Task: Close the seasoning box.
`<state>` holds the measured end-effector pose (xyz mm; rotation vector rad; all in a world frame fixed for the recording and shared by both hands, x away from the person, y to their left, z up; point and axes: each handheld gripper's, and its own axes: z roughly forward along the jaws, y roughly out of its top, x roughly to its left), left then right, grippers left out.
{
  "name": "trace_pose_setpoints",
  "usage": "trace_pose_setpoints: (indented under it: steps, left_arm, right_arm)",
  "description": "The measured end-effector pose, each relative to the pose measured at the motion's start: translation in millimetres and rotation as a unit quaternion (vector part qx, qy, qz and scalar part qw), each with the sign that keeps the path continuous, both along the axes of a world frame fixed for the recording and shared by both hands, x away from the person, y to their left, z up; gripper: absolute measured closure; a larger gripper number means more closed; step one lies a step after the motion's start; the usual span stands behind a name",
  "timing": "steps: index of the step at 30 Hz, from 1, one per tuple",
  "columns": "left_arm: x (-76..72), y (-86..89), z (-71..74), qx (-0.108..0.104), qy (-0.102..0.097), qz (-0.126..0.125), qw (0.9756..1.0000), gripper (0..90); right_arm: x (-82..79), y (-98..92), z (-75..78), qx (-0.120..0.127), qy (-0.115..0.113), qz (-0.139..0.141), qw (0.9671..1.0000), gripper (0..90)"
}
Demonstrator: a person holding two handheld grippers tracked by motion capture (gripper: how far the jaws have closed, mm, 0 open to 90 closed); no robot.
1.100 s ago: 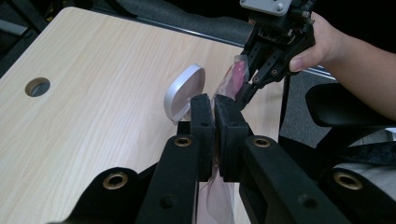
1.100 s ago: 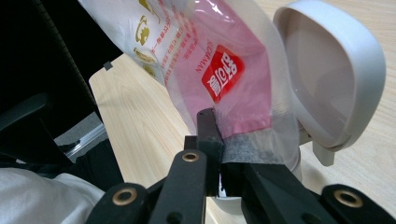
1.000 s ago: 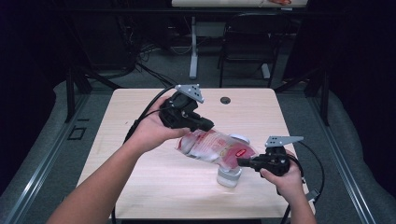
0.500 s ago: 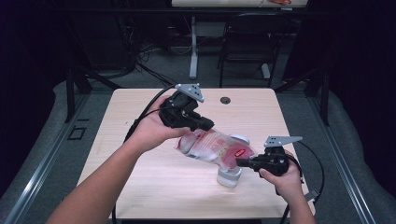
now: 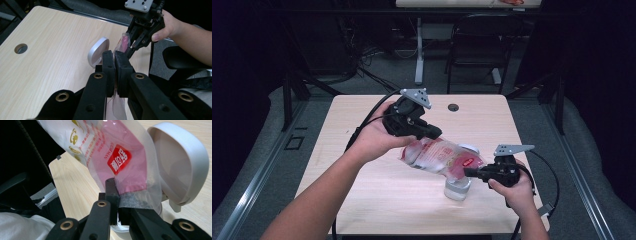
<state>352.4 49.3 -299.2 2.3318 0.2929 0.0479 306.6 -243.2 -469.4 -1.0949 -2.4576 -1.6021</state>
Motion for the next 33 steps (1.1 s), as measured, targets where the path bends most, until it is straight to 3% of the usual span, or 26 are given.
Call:
trace_pose_setpoints:
  steps: [33]
  left_arm:
    - [3.0,-10.0,-1.6,-0.007,-0.002,0.001,1.0000,89.0]
  right_arm:
    - [5.0,-6.0,-6.4,0.009,0.002,-0.026,0.9996,88.0]
